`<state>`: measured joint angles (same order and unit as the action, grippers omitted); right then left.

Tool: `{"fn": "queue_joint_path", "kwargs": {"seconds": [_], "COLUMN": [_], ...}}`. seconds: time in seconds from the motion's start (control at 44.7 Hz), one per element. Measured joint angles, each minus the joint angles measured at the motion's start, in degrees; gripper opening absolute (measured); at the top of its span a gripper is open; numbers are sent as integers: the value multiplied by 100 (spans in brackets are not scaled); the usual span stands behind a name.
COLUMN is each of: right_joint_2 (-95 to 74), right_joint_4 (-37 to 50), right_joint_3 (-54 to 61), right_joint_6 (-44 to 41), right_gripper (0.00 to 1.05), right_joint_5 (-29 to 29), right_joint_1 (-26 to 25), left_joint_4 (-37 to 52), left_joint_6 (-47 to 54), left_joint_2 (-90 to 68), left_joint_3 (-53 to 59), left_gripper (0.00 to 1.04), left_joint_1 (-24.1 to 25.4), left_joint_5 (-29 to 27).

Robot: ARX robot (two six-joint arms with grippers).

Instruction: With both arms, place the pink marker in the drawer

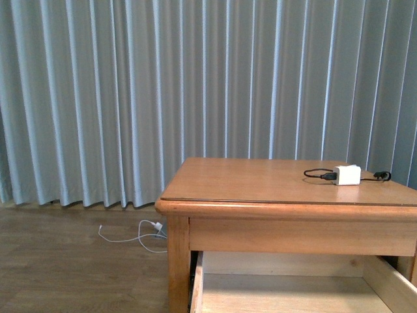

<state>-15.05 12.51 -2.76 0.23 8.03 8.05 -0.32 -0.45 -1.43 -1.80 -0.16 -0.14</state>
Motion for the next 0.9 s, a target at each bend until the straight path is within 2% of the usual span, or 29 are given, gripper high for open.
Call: {"fn": "queue_joint_path", "kwargs": {"seconds": [0.425,0.493,0.582,0.627,0.672,0.784,0.896], "right_joint_2": [0,0,-385,-813,-1469,-2813,-4273], "right_joint_4": [0,0,-597,-804,-866,-619,-260], "right_joint_3": [9,9,-190,-323,-505,-852,-1215], "right_joint_6": [0,0,382,605,811,1080,1058], "right_gripper": [96,96,96,96,96,96,96], "right_joint_5": [0,0,772,595,138,-723,-1115], "right_joint_1": [0,0,264,278,212,-28,-166], "left_joint_4": [7,7,7,7,7,7,7], "left_joint_6": [7,4,4,4,4,4,4], "left_joint_2": [122,122,122,125,125,125,125], "left_joint_3": [44,44,44,44,44,44,44], "left_gripper": [4,18,39,48,59,77,95], "left_joint_1": [0,0,0,0,0,0,0], "left_joint_5": [9,9,9,7,11,11,11]}}
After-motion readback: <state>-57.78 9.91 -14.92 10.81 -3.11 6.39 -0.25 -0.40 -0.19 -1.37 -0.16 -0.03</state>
